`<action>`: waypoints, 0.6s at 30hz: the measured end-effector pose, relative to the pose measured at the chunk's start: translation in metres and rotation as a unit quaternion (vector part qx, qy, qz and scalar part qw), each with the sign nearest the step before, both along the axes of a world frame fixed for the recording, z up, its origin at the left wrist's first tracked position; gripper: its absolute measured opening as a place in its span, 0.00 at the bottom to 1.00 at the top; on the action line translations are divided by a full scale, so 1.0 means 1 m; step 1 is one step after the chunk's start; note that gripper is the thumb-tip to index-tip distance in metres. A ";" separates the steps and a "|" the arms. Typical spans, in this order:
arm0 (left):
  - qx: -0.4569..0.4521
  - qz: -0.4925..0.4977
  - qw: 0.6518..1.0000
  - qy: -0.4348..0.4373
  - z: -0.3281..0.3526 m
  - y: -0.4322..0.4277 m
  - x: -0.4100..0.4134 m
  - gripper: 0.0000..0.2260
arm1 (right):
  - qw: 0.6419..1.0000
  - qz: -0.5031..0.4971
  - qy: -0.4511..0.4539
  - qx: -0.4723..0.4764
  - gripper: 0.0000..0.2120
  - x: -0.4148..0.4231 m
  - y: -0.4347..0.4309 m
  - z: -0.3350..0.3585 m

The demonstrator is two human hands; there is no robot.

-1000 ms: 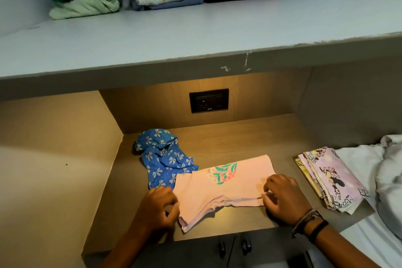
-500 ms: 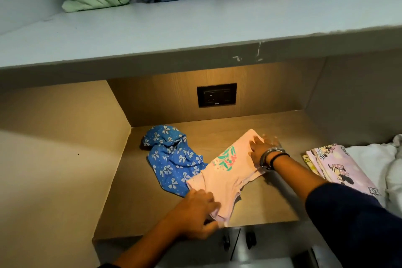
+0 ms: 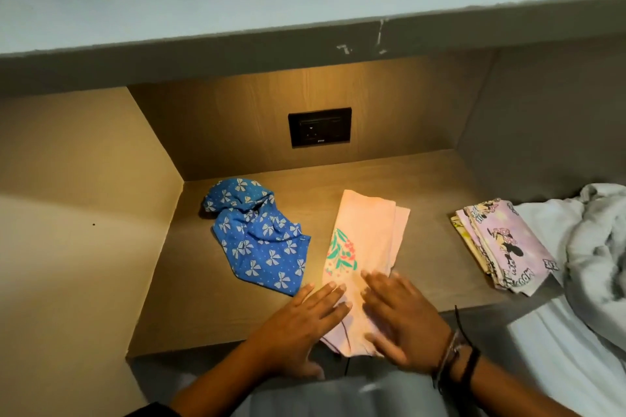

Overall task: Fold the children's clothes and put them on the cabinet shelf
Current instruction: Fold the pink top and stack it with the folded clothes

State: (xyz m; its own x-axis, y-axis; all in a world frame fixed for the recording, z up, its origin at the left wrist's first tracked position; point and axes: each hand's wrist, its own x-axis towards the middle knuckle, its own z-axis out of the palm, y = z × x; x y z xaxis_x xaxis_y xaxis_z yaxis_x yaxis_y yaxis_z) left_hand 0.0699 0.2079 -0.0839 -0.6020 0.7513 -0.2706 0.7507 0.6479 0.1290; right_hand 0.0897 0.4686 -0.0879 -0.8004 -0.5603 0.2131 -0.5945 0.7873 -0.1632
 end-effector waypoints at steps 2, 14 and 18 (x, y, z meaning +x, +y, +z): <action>-0.029 -0.031 0.998 0.054 -0.007 0.002 0.006 0.46 | 0.998 0.034 0.013 0.045 0.33 0.023 0.004 -0.022; 0.099 0.015 0.995 0.025 0.008 0.001 -0.007 0.20 | 0.995 0.016 -0.012 0.100 0.32 0.017 -0.003 -0.025; 0.180 0.108 0.971 -0.114 0.033 0.004 -0.011 0.11 | 0.980 -0.013 -0.185 -0.075 0.14 0.004 0.015 0.021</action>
State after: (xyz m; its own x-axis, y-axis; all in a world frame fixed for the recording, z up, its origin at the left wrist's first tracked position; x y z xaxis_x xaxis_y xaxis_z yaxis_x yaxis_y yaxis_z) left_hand 0.0585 0.2117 -0.0506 -0.7109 0.6851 -0.1586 0.5277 0.6688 0.5237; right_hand 0.0940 0.4836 -0.0666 -0.8520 -0.5233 -0.0156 -0.4531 0.7521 -0.4786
